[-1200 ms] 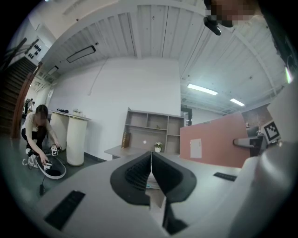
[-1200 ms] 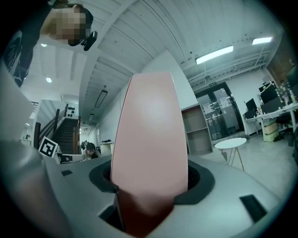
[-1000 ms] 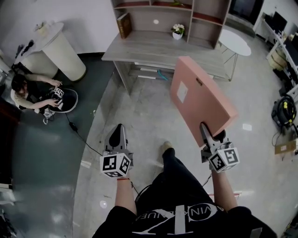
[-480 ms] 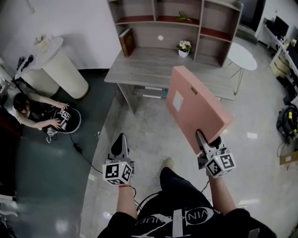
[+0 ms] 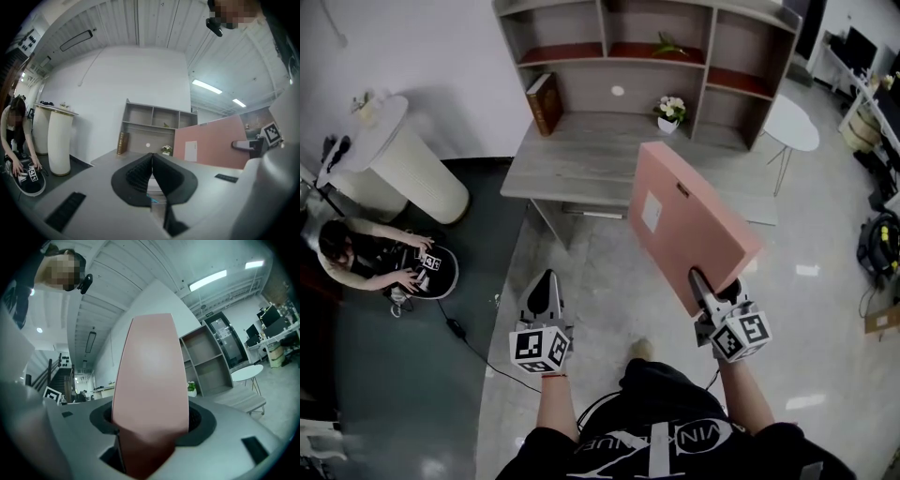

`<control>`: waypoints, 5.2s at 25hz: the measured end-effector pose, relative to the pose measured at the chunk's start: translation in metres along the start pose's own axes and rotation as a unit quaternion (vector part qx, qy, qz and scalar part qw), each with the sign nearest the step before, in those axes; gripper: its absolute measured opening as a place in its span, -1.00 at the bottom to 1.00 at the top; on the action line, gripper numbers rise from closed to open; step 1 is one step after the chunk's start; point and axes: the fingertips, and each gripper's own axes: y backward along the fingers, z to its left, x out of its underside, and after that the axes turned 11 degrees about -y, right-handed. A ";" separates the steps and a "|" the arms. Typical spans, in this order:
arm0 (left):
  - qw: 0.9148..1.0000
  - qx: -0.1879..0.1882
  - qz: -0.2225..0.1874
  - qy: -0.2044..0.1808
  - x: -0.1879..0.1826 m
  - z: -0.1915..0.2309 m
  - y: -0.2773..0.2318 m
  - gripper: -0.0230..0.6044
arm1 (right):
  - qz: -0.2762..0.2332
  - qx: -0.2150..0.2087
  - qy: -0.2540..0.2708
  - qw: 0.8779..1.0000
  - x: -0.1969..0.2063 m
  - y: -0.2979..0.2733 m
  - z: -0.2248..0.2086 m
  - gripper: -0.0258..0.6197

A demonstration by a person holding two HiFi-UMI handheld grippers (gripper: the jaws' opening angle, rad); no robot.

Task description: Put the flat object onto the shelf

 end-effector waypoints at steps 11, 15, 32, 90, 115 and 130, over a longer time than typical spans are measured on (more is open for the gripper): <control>0.999 0.037 0.005 -0.008 -0.005 -0.004 -0.076 -0.91 | -0.007 0.021 -0.033 0.999 -0.010 -0.040 -0.034 0.01; 0.999 0.040 0.014 -0.003 0.003 -0.004 -0.088 -0.91 | -0.014 0.030 -0.076 0.997 -0.006 -0.053 -0.047 0.01; 0.996 0.084 0.017 -0.021 -0.004 0.067 -0.179 -0.91 | -0.006 0.104 -0.222 0.969 0.032 -0.160 -0.051 0.02; 0.978 0.186 0.084 0.043 0.064 0.159 -0.304 -0.91 | 0.042 0.230 -0.607 0.760 0.146 -0.417 -0.065 0.11; 0.979 0.154 0.100 0.090 0.078 0.154 -0.284 -0.91 | 0.093 0.290 -0.650 0.696 0.181 -0.432 -0.092 0.75; 0.977 0.168 0.094 0.088 0.077 0.147 -0.290 -0.91 | 0.097 0.308 -0.645 0.693 0.182 -0.398 -0.099 0.69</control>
